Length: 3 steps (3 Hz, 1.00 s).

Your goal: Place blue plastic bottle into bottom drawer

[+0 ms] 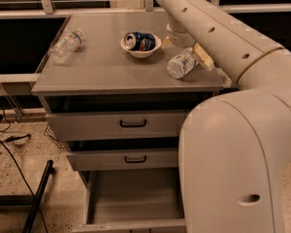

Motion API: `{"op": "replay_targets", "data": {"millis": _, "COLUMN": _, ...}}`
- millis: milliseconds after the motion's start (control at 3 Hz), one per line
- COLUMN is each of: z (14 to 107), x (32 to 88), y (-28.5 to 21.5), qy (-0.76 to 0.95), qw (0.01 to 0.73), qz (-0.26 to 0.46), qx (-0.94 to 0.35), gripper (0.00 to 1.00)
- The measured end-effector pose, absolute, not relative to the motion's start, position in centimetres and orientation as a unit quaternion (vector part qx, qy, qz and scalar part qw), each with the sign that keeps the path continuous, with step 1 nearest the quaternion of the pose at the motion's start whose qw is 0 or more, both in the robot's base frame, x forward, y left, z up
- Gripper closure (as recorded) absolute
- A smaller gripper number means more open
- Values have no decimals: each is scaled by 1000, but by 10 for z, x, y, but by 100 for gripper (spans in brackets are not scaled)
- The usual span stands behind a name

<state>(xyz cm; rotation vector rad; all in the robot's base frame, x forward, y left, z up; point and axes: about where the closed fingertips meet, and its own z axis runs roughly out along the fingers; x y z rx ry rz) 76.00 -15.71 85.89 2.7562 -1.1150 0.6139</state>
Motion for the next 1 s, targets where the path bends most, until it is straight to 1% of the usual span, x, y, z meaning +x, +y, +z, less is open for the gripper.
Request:
{"op": "replay_targets", "data": {"millis": 333, "z": 847, "x": 766, "y": -159, "qy": -364, "qw": 62, "qz": 195, "qx": 909, "gripper": 0}}
{"op": "replay_targets", "data": {"millis": 667, "z": 846, "x": 767, "y": -159, "qy": -364, "qw": 62, "qz": 194, "qx": 909, "gripper": 16}}
{"op": "replay_targets", "data": {"millis": 1000, "z": 846, "x": 767, "y": -159, "qy": -364, "qw": 62, "qz": 194, "qx": 909, "gripper": 46}}
